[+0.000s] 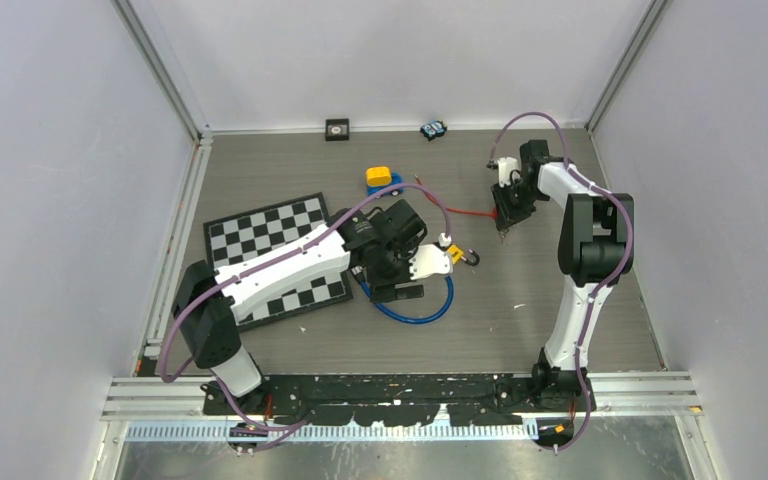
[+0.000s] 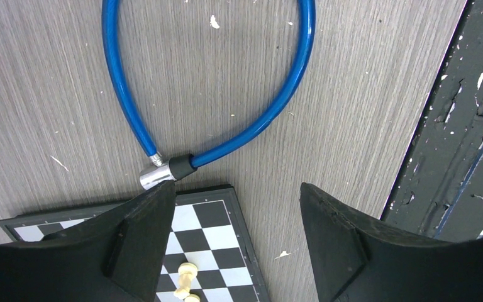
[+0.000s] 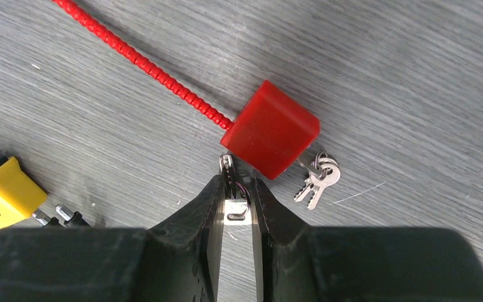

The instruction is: Unlock with the key

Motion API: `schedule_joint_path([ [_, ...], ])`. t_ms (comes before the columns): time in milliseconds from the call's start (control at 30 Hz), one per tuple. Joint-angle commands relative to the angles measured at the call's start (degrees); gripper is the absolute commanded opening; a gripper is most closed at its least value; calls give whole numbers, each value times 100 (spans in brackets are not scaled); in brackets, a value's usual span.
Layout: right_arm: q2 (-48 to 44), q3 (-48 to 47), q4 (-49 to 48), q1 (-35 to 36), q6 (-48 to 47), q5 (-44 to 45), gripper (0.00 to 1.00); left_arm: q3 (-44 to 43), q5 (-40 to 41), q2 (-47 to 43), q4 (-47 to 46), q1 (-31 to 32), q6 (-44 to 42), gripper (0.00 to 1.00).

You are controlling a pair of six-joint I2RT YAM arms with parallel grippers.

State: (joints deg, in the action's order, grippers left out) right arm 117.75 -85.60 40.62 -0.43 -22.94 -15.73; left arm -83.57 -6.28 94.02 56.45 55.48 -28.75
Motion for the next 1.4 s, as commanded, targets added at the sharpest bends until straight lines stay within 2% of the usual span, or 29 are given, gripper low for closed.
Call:
schedule_joint_path([
  [0,-296,98,192,43,-183,-49,24,-72,-93,-180,54,-20,6,74],
  [200,-455,137,285,43,-194,-81,15,-59,-13,-191,9,-48,42,74],
  [533,-846,72,549,43,-138,-570,2,-133,-55,-206,-154,-434,326,75],
  [733,-977,82,646,43,-67,-821,1,-133,-49,-216,-214,-520,404,75],
  [800,-995,116,630,43,-104,-674,3,-127,-56,-225,-219,-536,419,75],
  [933,-972,224,514,43,-203,-380,27,-116,-91,-250,-211,-547,401,75],
  [1033,-871,260,441,43,-252,-239,35,-109,-99,-259,-212,-547,390,75],
  [1167,-737,272,365,43,-275,-160,38,-102,-110,-261,-206,-547,379,75],
  [1367,-514,272,308,43,-307,-89,37,-107,-110,-244,-197,-547,371,75],
])
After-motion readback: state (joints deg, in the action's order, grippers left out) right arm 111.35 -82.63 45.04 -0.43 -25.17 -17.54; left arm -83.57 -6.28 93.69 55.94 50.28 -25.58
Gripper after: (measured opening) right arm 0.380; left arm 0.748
